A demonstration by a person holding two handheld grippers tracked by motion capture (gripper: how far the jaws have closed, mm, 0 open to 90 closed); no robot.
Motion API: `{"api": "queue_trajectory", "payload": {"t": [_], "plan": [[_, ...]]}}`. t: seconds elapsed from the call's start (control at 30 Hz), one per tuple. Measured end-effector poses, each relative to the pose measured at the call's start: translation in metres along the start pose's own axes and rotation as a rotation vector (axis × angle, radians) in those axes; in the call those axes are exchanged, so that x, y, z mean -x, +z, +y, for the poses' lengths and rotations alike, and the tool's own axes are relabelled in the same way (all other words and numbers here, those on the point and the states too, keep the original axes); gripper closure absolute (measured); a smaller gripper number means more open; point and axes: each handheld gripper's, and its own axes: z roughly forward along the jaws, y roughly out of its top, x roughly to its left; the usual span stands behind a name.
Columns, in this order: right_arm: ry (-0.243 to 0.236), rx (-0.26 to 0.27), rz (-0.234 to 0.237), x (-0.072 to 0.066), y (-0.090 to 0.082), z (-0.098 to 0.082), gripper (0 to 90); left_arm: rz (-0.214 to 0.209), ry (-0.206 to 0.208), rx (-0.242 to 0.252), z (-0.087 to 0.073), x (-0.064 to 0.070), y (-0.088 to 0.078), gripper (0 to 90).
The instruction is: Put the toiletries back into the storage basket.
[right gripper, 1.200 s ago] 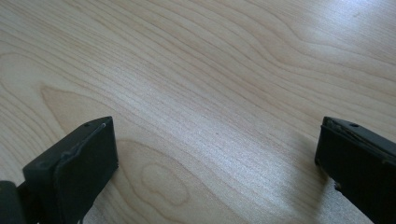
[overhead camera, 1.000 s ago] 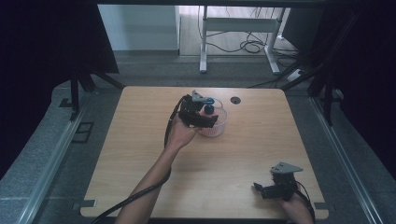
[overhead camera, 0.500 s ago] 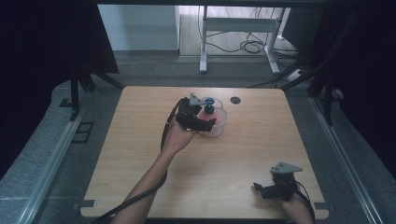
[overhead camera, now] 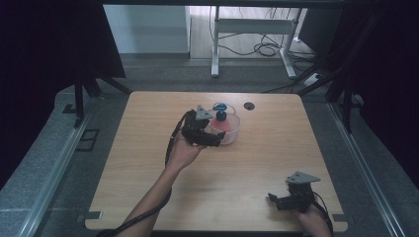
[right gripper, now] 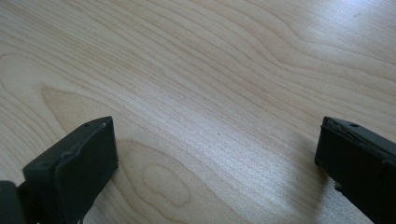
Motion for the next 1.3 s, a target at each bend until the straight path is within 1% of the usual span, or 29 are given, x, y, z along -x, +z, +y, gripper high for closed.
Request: {"api": "queue_trajectory", "payload": {"t": [0.27,0.63,0.87,1.3], "plan": [[0.000,0.000,0.000,0.000,0.000,0.000,0.0,-0.002,-0.006,0.004,-0.008,0.000,-0.005,11.0],[0.000,0.000,-0.001,0.000,0.000,0.000,0.0,-0.006,-0.008,0.008,-0.018,-0.001,-0.017,11.1],[0.001,0.000,0.000,0.000,0.000,0.000,0.0,-0.015,-0.028,0.014,-0.027,-0.001,-0.021,11.2],[0.001,0.000,-0.001,-0.001,0.000,0.000,0.0,-0.026,-0.037,0.004,-0.043,-0.001,-0.031,11.8]]}}
